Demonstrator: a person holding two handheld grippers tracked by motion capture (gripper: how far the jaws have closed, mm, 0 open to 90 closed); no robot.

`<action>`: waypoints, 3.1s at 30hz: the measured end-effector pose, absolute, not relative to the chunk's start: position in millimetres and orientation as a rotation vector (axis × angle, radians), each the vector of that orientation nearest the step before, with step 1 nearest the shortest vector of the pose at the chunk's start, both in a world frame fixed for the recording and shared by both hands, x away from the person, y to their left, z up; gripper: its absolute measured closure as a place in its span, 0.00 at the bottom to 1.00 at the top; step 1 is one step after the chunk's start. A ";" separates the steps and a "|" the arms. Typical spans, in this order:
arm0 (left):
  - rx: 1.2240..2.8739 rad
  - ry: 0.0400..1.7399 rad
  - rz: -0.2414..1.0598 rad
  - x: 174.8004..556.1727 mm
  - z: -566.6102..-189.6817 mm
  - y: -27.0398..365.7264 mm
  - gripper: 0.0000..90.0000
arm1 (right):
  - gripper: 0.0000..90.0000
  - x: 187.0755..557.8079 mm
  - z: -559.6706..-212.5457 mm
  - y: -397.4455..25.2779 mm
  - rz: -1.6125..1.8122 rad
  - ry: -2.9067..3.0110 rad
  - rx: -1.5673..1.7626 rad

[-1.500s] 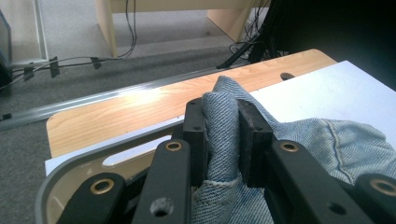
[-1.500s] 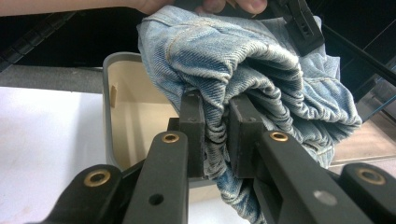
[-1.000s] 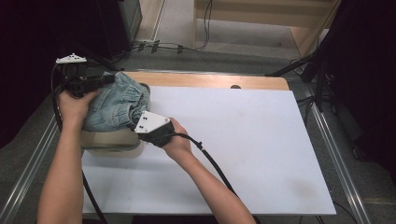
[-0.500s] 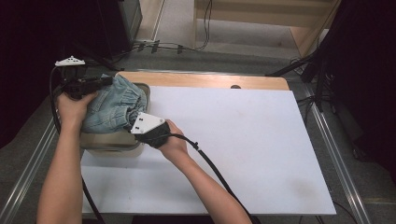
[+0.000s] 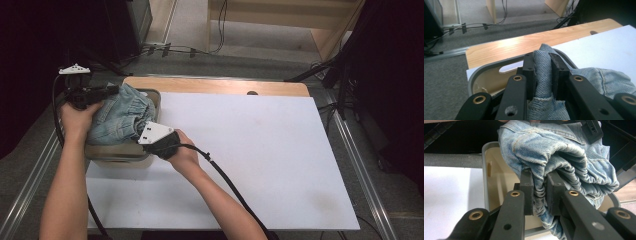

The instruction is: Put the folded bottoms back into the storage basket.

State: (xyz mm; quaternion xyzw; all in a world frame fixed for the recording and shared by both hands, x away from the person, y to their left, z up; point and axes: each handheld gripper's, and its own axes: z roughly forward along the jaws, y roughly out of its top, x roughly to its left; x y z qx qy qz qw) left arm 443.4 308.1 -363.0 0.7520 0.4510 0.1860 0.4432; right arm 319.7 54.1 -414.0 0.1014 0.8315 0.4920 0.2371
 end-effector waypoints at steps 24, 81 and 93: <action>1.822 0.905 0.436 425.0 -351.8 277.7 0.08 | 0.13 335.6 -407.1 3.6 1.577 2.196 0.575; 1.821 0.638 0.417 323.4 -372.1 191.9 0.00 | 0.00 272.7 -406.6 -204.0 1.539 1.991 0.852; 1.787 0.662 0.388 308.1 -388.6 198.3 0.00 | 0.00 254.3 -410.7 -231.1 1.494 1.935 0.880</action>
